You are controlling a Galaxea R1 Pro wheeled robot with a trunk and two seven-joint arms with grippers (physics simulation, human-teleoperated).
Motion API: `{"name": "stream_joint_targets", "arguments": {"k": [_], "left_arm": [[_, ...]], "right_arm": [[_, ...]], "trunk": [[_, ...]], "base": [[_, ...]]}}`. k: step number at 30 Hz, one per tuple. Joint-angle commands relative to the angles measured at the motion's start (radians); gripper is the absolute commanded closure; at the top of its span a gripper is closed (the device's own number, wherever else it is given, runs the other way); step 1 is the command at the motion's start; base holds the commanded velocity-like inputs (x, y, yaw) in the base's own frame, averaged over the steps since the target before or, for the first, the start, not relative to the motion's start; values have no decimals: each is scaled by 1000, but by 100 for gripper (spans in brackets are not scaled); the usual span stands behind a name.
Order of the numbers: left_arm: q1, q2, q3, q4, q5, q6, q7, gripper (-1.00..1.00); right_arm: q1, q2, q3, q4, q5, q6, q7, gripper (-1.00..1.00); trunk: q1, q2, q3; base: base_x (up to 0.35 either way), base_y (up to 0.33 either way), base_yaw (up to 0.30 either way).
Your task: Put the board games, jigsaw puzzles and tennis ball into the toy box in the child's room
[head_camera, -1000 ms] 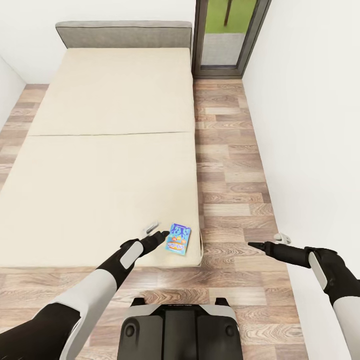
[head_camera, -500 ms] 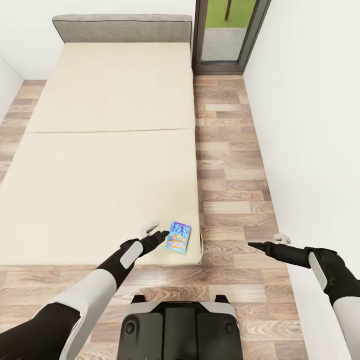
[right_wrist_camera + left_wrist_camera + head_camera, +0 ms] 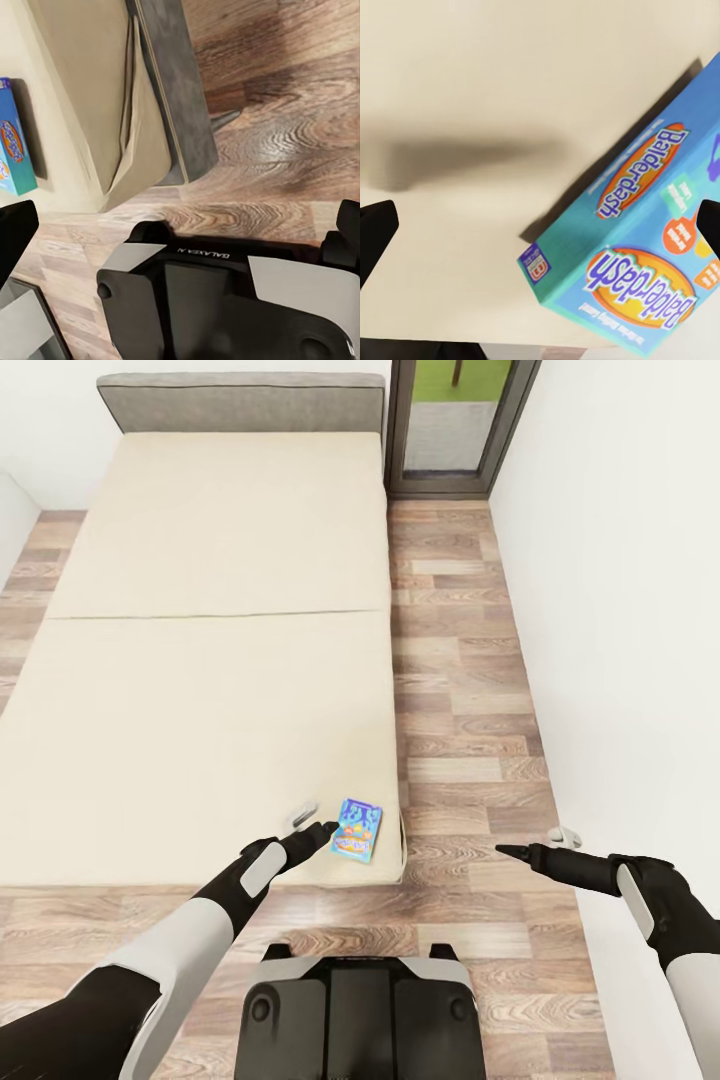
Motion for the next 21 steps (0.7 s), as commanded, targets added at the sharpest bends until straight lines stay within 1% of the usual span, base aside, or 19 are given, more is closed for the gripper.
{"name": "stream_joint_targets", "arguments": {"k": [1, 12, 17, 21], "left_arm": [[-1, 0, -5, 0, 6, 2, 2, -100], [-3, 0, -6, -1, 5, 2, 2, -100], [-3, 0, -7, -1, 5, 3, 2, -100], [-3, 0, -7, -1, 5, 3, 1, -100]], "right_arm": [[0, 0, -1, 0, -5, 7, 1, -100], [0, 0, -1, 0, -5, 7, 1, -100], [0, 0, 0, 0, -5, 7, 1, -100], [0, 0, -1, 0, -5, 7, 1, -100]], "trunk": [[1, -2, -2], [1, -2, -5], [1, -2, -5], [1, -2, -5]], "base": [[0, 0, 0], [0, 0, -16], [0, 0, -141], [0, 0, -210]]}}
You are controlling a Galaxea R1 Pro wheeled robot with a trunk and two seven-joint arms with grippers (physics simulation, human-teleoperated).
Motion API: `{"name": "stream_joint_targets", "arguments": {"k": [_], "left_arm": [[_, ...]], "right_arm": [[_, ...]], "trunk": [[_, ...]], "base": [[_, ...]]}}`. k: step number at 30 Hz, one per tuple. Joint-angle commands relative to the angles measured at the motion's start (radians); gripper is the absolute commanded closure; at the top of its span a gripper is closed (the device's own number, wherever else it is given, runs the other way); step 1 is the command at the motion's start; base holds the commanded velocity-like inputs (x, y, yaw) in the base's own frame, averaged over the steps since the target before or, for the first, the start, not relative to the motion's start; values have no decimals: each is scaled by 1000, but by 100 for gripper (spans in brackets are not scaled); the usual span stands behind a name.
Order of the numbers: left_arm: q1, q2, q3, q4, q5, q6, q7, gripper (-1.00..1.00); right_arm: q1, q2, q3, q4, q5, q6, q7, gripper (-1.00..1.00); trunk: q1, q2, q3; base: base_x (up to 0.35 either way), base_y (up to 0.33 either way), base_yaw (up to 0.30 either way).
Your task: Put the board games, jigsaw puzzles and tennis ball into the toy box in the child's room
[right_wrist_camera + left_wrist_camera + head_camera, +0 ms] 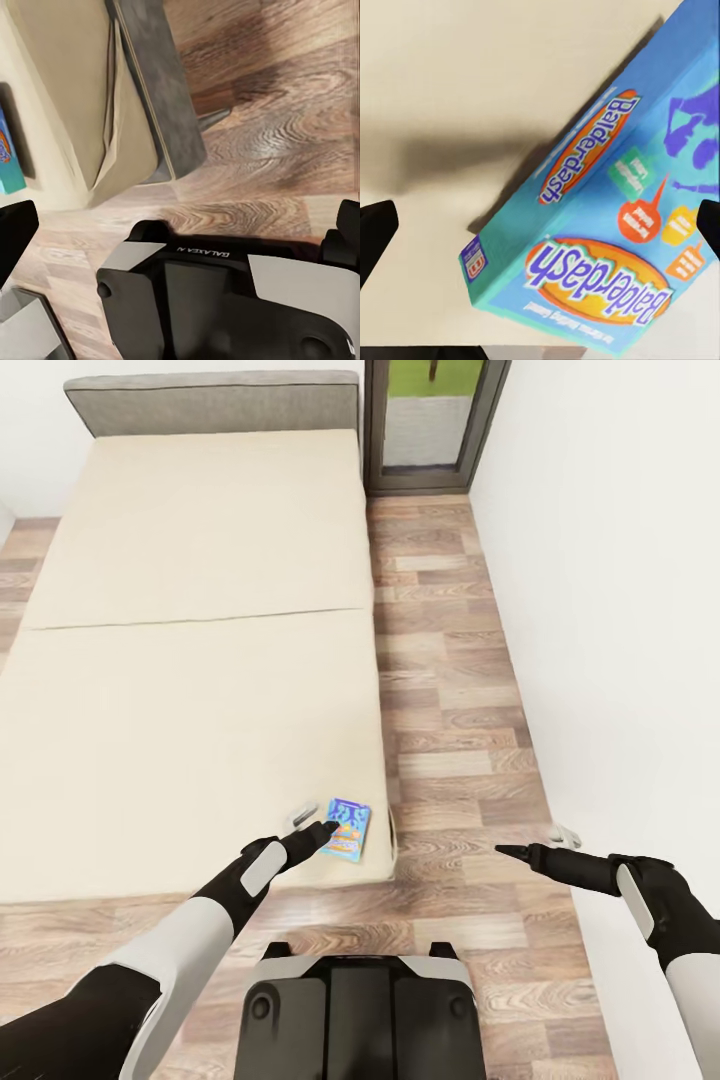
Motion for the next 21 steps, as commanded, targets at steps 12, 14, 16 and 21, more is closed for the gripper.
{"name": "stream_joint_targets", "arguments": {"k": [12, 14, 16, 21], "left_arm": [[-1, 1, -6, -1, 6, 2, 0, -100], [-1, 1, -6, -1, 6, 2, 0, -100], [-1, 1, -7, -1, 6, 2, 0, -100], [-1, 1, -7, -1, 6, 2, -1, -100]], "right_arm": [[0, 0, -1, 0, -4, 7, 1, -100], [0, 0, -1, 0, -4, 7, 1, -100], [0, 0, -1, 0, -4, 7, 1, -100], [0, 0, -1, 0, -4, 7, 1, -100]], "trunk": [[1, -1, -1], [1, -1, -1], [1, -1, -1], [1, -1, -1]], "base": [[0, 0, -231], [0, 0, -109], [0, 0, -79], [0, 0, -48]]}}
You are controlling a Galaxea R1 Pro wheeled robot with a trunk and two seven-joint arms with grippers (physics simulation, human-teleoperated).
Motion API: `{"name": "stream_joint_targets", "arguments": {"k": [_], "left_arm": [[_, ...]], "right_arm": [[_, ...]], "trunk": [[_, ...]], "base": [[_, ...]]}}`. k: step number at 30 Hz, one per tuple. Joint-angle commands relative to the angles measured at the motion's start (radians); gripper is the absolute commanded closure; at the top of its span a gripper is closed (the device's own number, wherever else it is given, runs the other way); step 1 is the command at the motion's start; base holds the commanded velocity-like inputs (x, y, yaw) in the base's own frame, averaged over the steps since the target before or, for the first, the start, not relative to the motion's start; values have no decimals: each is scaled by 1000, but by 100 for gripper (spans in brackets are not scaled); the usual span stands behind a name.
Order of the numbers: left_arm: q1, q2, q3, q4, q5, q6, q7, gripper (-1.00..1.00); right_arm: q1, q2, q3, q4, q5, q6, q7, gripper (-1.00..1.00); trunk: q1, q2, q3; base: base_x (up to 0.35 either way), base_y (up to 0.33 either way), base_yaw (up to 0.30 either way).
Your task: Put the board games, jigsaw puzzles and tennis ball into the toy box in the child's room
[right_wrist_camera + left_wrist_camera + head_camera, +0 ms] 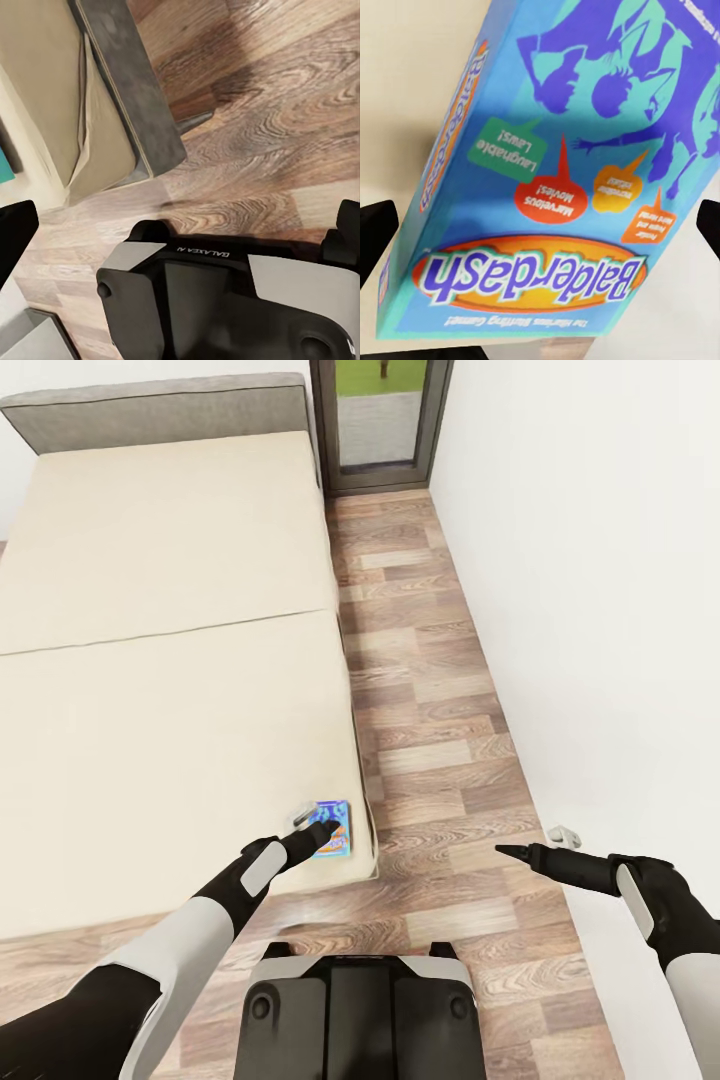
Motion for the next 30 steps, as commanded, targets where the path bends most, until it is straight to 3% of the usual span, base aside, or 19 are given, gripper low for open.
{"name": "stream_joint_targets", "arguments": {"k": [1, 17, 30], "left_arm": [[0, 1, -5, -1, 6, 2, 2, -100], [0, 1, -6, -1, 6, 2, 2, -100], [0, 1, -5, -1, 6, 2, 1, -100]], "right_arm": [[0, 0, -1, 0, -5, 7, 1, -100], [0, 1, 0, -3, -5, 7, 1, -100], [0, 3, 0, -3, -5, 7, 1, -100]], "trunk": [[1, -1, -1], [1, -1, -1], [1, -1, -1]], "base": [[0, 0, -29], [0, 0, -21], [0, 0, -198]]}}
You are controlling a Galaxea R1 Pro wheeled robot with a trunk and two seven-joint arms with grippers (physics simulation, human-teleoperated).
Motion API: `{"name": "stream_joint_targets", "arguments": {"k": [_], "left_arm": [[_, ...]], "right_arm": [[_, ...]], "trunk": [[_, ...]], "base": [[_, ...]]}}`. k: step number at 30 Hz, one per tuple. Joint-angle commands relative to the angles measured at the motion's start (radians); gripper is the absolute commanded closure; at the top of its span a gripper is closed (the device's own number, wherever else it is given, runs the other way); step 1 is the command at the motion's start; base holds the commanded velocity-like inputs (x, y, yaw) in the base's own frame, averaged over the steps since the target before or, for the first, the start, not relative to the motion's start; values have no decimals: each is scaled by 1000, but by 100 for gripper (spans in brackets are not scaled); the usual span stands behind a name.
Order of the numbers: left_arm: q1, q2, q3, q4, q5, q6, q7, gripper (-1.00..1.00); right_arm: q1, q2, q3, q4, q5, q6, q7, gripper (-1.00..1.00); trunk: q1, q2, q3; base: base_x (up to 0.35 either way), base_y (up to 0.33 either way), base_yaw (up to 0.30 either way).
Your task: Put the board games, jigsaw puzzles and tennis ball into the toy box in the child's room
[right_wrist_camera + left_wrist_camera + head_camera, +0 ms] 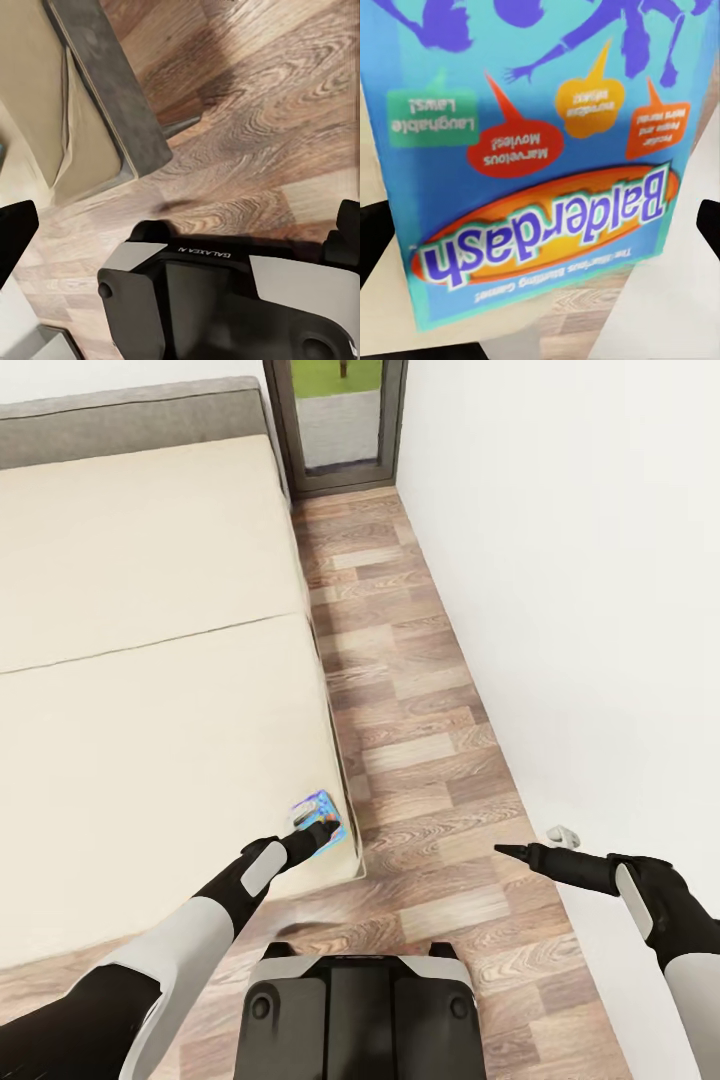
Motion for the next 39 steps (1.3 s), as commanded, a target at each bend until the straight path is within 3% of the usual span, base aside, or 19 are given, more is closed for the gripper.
{"name": "stream_joint_targets", "arguments": {"k": [1, 39], "left_arm": [[0, 1, -4, -1, 6, 2, 2, -100], [1, 1, -5, -1, 6, 2, -2, -100]], "right_arm": [[0, 0, -1, 0, -4, 7, 1, -100], [0, 3, -1, 0, -4, 7, 1, -100]], "trunk": [[1, -1, -1], [1, -1, -2]], "base": [[0, 0, -195], [0, 0, -66]]}}
